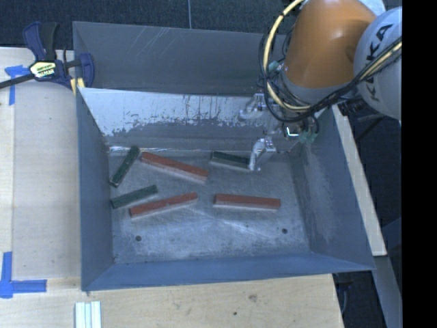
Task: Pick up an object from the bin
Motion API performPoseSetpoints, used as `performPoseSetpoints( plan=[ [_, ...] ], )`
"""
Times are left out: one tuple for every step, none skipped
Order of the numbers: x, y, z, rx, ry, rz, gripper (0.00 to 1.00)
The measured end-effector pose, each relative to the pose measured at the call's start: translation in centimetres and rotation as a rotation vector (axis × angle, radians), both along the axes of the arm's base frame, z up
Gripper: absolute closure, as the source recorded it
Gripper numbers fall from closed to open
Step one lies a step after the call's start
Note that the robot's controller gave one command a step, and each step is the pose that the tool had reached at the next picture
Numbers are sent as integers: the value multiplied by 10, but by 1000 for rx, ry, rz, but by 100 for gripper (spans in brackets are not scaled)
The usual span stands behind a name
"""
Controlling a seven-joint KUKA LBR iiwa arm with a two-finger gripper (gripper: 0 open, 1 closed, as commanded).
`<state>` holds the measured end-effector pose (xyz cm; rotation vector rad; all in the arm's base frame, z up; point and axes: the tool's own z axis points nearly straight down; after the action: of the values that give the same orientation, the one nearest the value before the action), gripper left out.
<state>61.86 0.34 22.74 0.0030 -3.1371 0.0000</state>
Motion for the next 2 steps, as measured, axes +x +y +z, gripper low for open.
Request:
performPoseSetpoints(
  plan=[
    [1, 0, 5, 0, -9, 0, 0],
    [-14, -6, -50, 0, -13, -10, 0]
  ],
)
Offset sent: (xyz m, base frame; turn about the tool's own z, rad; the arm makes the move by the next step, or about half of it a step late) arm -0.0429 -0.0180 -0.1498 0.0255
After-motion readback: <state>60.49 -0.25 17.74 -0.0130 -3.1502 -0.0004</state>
